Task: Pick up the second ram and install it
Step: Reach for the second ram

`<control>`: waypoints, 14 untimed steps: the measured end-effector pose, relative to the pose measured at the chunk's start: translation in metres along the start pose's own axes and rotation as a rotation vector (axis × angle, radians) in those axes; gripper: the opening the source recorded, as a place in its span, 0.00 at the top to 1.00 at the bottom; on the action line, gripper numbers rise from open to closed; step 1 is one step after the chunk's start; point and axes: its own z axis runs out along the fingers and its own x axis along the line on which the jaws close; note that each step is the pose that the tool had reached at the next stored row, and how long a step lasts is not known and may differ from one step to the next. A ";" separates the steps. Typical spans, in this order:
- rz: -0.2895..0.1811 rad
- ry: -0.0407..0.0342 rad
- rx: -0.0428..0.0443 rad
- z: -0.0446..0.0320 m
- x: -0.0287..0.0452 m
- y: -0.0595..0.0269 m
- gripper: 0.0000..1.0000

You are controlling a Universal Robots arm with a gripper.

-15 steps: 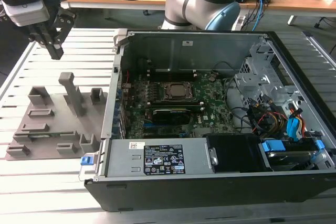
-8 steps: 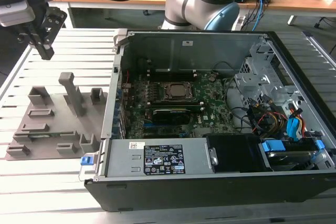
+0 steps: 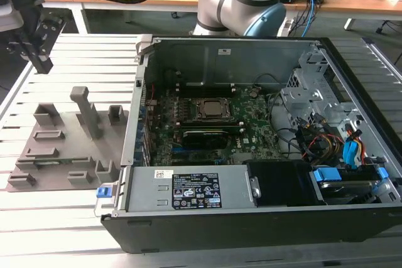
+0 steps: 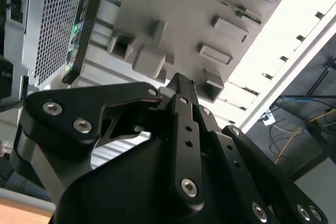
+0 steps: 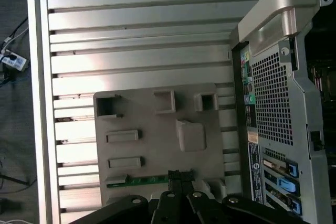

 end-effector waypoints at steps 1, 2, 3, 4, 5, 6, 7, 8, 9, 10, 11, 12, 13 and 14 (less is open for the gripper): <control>0.000 0.0001 0.0001 -0.0003 0.0013 -0.0076 0.89; 0.000 0.0000 0.0000 -0.0002 0.0016 -0.0130 0.89; 0.000 0.0000 0.0001 -0.0002 0.0018 -0.0178 0.89; 0.000 0.0001 0.0001 -0.0002 0.0019 -0.0221 0.89; 0.000 0.0001 0.0001 -0.0002 0.0020 -0.0249 0.89; 0.000 0.0000 0.0001 -0.0001 0.0020 -0.0283 0.89; 0.000 0.0000 0.0001 0.0000 0.0019 -0.0351 0.89; 0.000 0.0001 0.0001 0.0000 0.0018 -0.0368 0.89; 0.000 0.0001 0.0002 -0.0001 0.0018 -0.0369 0.89; 0.000 0.0000 0.0002 -0.0001 0.0018 -0.0369 0.89; 0.000 0.0000 0.0002 -0.0001 0.0018 -0.0371 0.89; 0.000 0.0000 0.0002 -0.0001 0.0017 -0.0373 0.89; 0.000 0.0000 0.0002 -0.0001 0.0017 -0.0373 0.89; 0.000 0.0001 0.0002 -0.0001 0.0018 -0.0374 0.89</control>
